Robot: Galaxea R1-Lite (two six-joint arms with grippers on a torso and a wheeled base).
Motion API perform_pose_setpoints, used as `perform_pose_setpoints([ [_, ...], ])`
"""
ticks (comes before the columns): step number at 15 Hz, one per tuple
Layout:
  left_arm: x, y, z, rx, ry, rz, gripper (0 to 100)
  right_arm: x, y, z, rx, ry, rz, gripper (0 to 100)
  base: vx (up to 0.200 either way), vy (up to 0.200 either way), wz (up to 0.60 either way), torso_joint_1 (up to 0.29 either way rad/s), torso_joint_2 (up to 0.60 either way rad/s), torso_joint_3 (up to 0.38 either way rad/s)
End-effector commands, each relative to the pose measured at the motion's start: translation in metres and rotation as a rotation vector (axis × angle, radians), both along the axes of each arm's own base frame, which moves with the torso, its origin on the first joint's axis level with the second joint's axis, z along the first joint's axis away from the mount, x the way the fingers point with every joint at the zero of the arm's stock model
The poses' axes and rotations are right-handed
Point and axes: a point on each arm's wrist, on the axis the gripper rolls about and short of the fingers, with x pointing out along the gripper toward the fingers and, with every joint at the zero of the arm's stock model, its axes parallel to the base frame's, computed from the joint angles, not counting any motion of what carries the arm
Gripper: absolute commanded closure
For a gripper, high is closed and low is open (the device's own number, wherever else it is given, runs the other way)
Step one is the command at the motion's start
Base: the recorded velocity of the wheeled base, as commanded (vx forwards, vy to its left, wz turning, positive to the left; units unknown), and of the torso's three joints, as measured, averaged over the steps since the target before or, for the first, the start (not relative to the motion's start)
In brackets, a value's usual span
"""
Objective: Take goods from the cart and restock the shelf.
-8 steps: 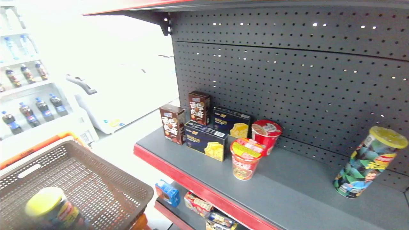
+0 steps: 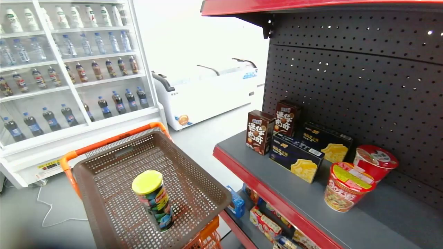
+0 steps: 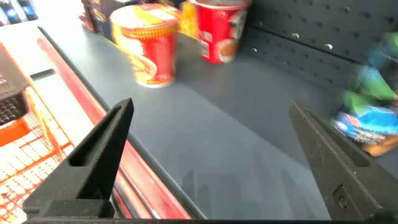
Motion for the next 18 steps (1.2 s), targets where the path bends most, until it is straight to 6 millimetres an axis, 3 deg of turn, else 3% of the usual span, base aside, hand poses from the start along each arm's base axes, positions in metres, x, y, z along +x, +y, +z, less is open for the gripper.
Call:
perform_pose_setpoints([
  [1, -0.004, 0.0, 0.054, 0.043, 0.051, 0.009, 0, 0.0, 0.0, 0.0, 0.0, 0.002, 0.0, 0, 0.0, 0.0, 0.0, 0.0, 0.0, 0.0],
  [3, 0.007, 0.0, 0.07, -0.01, 0.28, 0.013, 0, 0.0, 0.0, 0.0, 0.0, 0.002, 0.0, 0, 0.0, 0.0, 0.0, 0.0, 0.0, 0.0],
  [4, 0.01, 0.0, 0.071, -0.021, 0.3, 0.014, 0, 0.0, 0.0, 0.0, 0.0, 0.002, 0.0, 0, 0.0, 0.0, 0.0, 0.0, 0.0, 0.0],
  [5, 0.034, 0.0, 0.079, -0.064, 0.415, -0.006, 0, 0.0, 0.0, 0.0, 0.0, 0.002, 0.0, 0, 0.0, 0.0, 0.0, 0.0, 0.0, 0.0],
  [7, 0.054, -0.004, 0.079, -0.139, 0.525, -0.097, 0, 0.0, 0.0, 0.0, 0.0, 0.002, 0.0, 0, 0.0, 0.0, 0.0, 0.0, 0.0, 0.0],
  [10, 0.082, -0.006, 0.082, -0.172, 0.605, -0.039, 0, 0.0, 0.0, 0.0, 0.0, 0.002, 0.0, 0, 0.0, 0.0, 0.0, 0.0, 0.0, 0.0],
  [14, 0.133, -0.009, 0.06, -0.081, 0.784, -0.098, 0, 0.0, 0.0, 0.0, 0.0, 0.002, 0.0, 0, 0.0, 0.0, 0.0, 0.0, 0.0, 0.0],
  [18, 0.165, -0.011, 0.016, 0.067, 0.828, -0.156, 0, 0.0, 0.0, 0.0, 0.0, 0.002, 0.0, 0, 0.0, 0.0, 0.0, 0.0, 0.0, 0.0],
])
